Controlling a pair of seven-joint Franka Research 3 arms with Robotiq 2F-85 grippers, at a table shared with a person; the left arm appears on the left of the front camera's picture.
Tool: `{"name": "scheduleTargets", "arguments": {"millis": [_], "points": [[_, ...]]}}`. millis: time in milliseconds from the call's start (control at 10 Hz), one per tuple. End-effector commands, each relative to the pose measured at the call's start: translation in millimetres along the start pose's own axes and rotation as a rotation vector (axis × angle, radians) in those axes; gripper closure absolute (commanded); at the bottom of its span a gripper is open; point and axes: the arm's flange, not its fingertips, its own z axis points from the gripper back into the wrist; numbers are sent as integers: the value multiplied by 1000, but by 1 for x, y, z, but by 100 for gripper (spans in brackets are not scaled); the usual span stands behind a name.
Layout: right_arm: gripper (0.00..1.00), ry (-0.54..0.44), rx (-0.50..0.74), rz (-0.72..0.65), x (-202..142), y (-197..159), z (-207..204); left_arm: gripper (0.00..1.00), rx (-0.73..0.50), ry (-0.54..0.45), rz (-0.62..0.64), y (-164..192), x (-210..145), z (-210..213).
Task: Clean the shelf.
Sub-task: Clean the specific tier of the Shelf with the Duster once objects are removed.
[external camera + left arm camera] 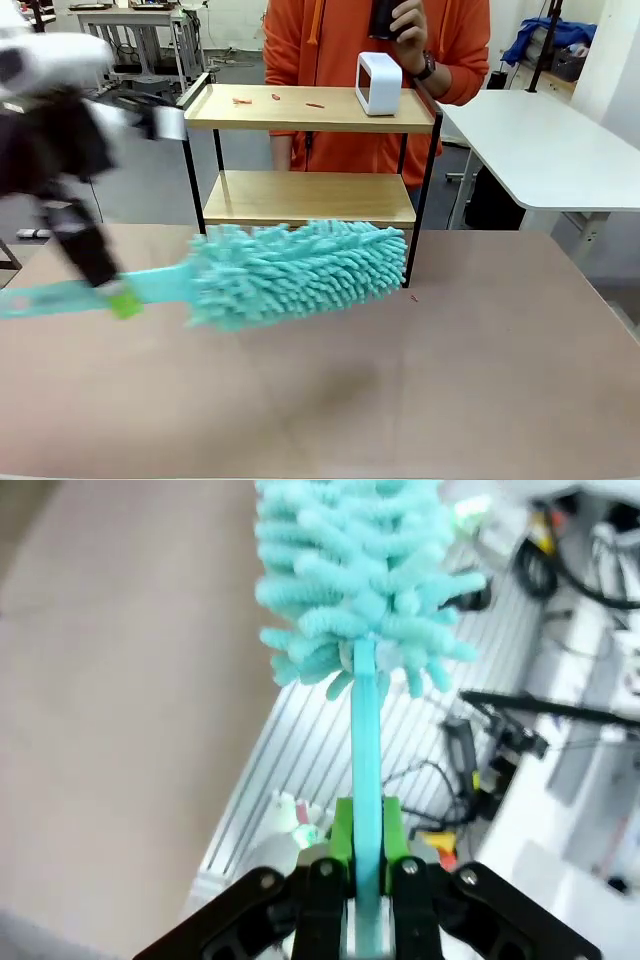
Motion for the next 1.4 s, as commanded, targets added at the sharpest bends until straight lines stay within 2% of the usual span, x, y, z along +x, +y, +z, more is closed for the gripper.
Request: {"name": "scheduleTargets", "arguments": {"millis": [0, 100, 300, 500, 600, 800, 900, 1000, 1300], "points": [[0, -14, 20, 24, 3, 1, -1, 88, 4, -117, -3, 9, -53, 37], [0, -14, 20, 24, 3, 1, -1, 88, 37, -237, 61, 9, -87, 52], [0, -14, 20, 24, 3, 1, -1, 88, 125, -591, 346, 9, -165, 80], [0, -14, 20, 24, 3, 1, -1, 88, 132, -857, 542, 7, -216, 91], [0, -14, 20, 24, 3, 1, -1, 88, 110, -974, 662, 22, -231, 96], [0, -14, 20, 24, 3, 1, -1, 88, 69, -1051, 872, 62, -232, 99], [0, -14, 20, 24, 3, 1, -1, 88, 32, -1026, 977, 84, -223, 101], [0, -14, 20, 24, 3, 1, -1, 88, 75, -949, 795, 48, -258, 104], [0, -14, 20, 24, 3, 1, -1, 88, 75, -949, 795, 48, -258, 104]]}}
